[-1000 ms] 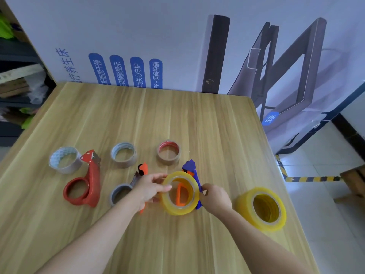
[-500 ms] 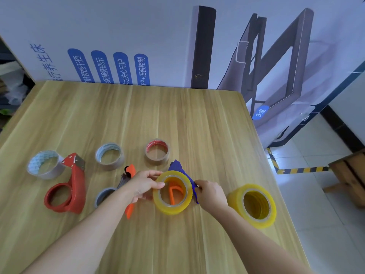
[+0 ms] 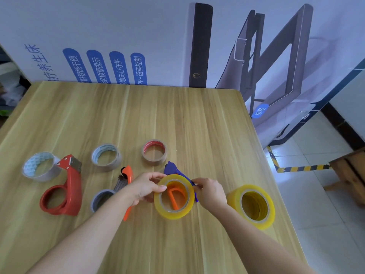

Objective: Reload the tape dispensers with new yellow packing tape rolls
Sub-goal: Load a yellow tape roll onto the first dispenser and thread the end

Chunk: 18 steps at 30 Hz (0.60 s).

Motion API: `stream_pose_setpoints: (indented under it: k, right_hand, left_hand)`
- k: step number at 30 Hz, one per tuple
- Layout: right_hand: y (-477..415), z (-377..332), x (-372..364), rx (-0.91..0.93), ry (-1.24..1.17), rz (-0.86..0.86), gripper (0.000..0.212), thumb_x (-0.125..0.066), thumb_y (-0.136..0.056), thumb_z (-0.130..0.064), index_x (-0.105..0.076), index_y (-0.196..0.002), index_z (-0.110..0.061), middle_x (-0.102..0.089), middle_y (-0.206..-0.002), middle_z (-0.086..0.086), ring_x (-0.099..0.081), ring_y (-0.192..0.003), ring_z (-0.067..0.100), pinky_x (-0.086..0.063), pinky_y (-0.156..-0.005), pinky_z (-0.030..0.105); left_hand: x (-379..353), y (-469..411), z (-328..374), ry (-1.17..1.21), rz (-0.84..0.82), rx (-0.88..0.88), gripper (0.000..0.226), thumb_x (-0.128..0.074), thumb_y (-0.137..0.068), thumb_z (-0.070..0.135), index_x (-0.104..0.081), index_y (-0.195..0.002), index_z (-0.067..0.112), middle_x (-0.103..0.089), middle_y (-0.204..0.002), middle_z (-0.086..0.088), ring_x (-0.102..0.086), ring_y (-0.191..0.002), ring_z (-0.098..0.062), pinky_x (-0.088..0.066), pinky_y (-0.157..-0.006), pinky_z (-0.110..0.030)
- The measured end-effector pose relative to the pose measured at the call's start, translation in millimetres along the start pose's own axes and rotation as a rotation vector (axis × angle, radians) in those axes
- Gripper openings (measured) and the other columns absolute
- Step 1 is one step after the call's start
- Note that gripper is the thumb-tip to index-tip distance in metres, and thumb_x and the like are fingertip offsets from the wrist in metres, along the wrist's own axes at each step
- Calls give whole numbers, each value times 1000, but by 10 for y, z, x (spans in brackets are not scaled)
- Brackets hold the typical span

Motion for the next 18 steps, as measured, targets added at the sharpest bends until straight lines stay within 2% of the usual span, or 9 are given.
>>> stream_pose_setpoints:
  k: [4,8,10,13,15,17,18]
  right_hand:
    - [-9,1,16,-6,-11,-5,31,-49,-92,-19,-73,-109,-28,-73,-94,-2,-64,-87,19,-53,-68,28]
    - [-23,1,46,2,1,-16,28,-49,-93,-20,-69,-112,-26,-72,-96,0,-62,-83,19,-51,-68,28]
    - [-13,9,50,21,62,17,18,-54,-92,-20,-65,-107,-23,-66,-93,-2,-58,-81,18,-50,-65,29]
    - [19,-1,13,166,215,91,10,-61,-90,-24,-66,-99,-25,-48,-97,-6,-53,-97,20,-44,-65,28]
    - [36,-23,-36,250,267,56,17,-63,-90,-30,-71,-105,-30,-48,-117,-3,-45,-117,21,-41,-79,27]
    - [44,-22,-82,273,340,-18,22,-61,-91,-31,-72,-110,-33,-39,-145,2,-27,-138,24,-35,-103,35]
    - [50,-14,-102,277,389,-53,24,-61,-91,-31,-70,-112,-33,-31,-153,3,-17,-144,26,-29,-109,40]
  left_hand:
    - [-101,18,-96,72,55,-28,36,-72,-81,5,-67,-108,28,-65,-113,-2,-66,-85,-18,-55,-68,-34]
    - [-34,84,-197,220,-45,0,36,-72,-79,2,-70,-108,23,-69,-104,-5,-66,-84,-23,-51,-83,-47]
    - [20,106,-236,243,-70,17,34,-71,-79,2,-72,-106,22,-71,-101,-7,-66,-82,-25,-51,-85,-50]
    - [58,115,-243,232,-34,16,32,-71,-79,1,-73,-103,24,-72,-99,-6,-65,-82,-24,-49,-88,-52]
    - [78,125,-232,239,-6,8,33,-70,-80,0,-72,-105,23,-70,-101,-5,-64,-83,-24,-48,-88,-50]
    - [105,148,-221,244,-16,-2,34,-70,-81,1,-72,-106,22,-70,-103,-5,-64,-84,-23,-50,-87,-49]
    - [120,160,-219,241,-32,-7,34,-69,-81,1,-72,-106,23,-70,-102,-4,-65,-84,-23,-51,-86,-49]
Point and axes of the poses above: each hand's wrist, its own y-axis away from the middle knuckle, its own x-axis out of the back of the hand, z = x × y, the point moved 1 cm from there along -y, towards the middle knuckle
